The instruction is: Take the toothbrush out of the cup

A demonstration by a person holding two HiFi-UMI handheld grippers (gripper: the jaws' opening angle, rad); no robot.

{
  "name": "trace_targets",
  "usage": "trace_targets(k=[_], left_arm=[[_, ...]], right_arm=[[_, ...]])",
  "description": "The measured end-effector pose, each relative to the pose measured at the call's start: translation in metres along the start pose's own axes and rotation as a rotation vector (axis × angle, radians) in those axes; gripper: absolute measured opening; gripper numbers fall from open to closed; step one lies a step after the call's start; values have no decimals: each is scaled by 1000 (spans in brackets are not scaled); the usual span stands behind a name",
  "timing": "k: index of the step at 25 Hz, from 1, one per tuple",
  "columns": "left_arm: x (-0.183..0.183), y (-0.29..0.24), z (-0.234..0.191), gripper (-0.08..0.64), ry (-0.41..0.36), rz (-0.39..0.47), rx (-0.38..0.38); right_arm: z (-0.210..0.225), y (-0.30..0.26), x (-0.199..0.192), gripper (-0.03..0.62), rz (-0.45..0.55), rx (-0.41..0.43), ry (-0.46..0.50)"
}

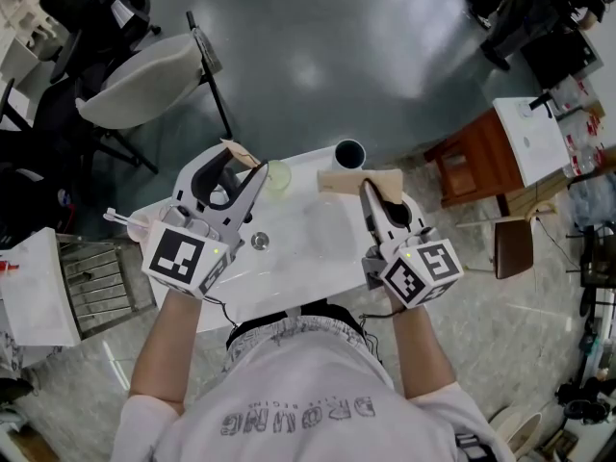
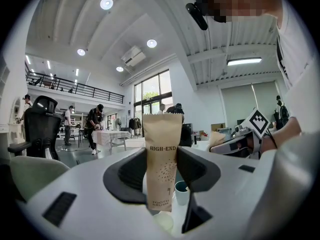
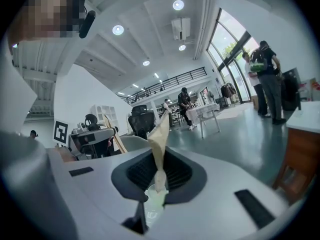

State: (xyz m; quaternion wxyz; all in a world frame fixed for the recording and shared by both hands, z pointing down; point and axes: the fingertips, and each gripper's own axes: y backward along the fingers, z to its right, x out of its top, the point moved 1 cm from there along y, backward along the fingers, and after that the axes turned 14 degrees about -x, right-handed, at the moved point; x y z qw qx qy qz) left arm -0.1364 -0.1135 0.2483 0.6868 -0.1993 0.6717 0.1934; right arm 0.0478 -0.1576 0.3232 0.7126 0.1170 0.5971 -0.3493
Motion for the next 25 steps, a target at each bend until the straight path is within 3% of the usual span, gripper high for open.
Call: trace_targets(k=[25], left_arm=[[-7,-7,-3,204,8,-8,-13]], right_arm=[[5,0,-4,34,1,-11,-14]])
